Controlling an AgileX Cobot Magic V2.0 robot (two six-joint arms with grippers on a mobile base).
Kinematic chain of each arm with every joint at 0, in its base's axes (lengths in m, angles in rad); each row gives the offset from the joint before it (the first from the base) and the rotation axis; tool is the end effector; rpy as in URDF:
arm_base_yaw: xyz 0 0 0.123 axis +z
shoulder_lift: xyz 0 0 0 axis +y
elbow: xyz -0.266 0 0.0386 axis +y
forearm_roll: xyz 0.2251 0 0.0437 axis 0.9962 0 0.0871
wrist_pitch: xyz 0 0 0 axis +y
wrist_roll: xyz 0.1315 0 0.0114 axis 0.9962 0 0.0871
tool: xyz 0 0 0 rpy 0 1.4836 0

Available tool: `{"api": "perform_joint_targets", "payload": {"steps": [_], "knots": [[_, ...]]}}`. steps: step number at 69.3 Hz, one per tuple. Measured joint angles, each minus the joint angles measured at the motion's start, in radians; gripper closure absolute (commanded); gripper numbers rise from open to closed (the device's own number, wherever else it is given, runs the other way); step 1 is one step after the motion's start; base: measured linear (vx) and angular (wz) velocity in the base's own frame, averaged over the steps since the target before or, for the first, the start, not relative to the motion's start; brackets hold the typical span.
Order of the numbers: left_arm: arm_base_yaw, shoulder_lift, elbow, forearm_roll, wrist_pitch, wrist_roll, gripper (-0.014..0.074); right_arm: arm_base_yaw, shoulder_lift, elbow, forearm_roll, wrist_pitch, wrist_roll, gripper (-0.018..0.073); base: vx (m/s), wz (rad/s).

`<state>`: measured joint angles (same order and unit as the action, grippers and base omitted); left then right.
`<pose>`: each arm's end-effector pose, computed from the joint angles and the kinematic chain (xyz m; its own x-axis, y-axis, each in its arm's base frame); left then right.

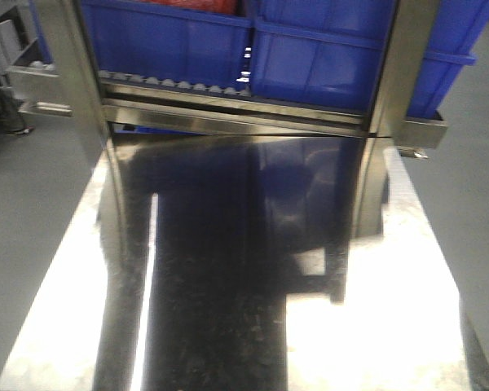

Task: Move and align brake pads A on conveyor
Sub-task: 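Back away from the steel table and turn the base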

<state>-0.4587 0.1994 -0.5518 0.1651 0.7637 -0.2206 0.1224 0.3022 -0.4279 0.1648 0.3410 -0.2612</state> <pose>0.0673 -0.0165 0.2912 -0.3128 0.0429 -0.9488 0.3132 0.9478 -0.0604 0.1045 0.0202 0.2942 -0.1033 -0.1189 -0.9875 -0.1879 0.9773 -0.0980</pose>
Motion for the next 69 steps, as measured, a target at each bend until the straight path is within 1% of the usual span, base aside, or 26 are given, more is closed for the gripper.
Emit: {"api": "perform_joint_targets", "payload": {"steps": [13, 43, 69], "knots": [[0.0, 0.0, 0.0, 0.001, 0.0, 0.0, 0.0602, 0.0, 0.0, 0.0, 0.0, 0.0, 0.0, 0.0561, -0.14, 0.6], [0.0, -0.001, 0.0, 0.004, 0.002, 0.0, 0.0602, 0.0, 0.0, 0.0, 0.0, 0.0, 0.0, 0.0561, -0.24, 0.95], [0.0, -0.001, 0.0, 0.004, 0.002, 0.0, 0.0602, 0.0, 0.0, 0.0, 0.0, 0.0, 0.0, 0.0561, -0.23, 0.79]]}}
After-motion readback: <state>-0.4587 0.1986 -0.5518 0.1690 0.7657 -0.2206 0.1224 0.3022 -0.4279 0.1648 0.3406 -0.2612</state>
